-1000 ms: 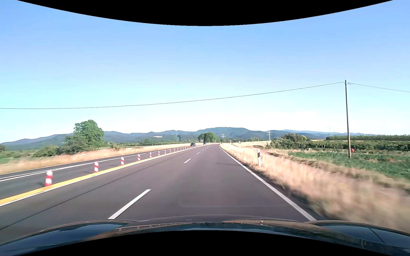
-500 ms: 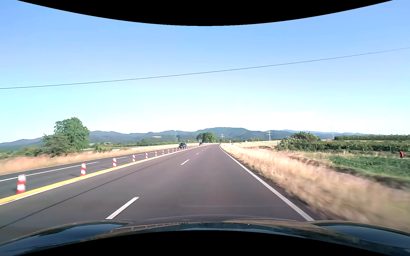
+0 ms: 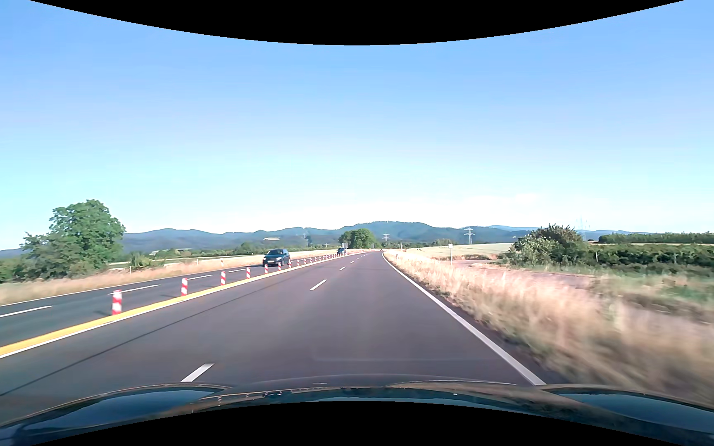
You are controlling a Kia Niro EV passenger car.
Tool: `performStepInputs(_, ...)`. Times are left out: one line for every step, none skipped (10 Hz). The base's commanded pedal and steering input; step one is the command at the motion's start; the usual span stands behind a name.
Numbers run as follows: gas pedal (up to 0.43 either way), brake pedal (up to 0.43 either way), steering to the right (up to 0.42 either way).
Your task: Follow the waypoints while adhering to traffic rules and regulations
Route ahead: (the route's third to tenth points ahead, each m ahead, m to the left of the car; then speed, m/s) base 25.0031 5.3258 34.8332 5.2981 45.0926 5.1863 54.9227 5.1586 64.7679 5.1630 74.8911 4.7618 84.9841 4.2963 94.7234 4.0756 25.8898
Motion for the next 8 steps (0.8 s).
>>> performStepInputs(0.220,0.000,0.001)
performStepInputs(0.220,0.000,0.001)
performStepInputs(0.220,0.000,0.001)
performStepInputs(0.220,0.000,0.001)
performStepInputs(0.220,0.000,0.001)
performStepInputs(0.220,0.000,0.001)
performStepInputs(0.220,0.000,0.001)
performStepInputs(0.220,0.000,0.000)
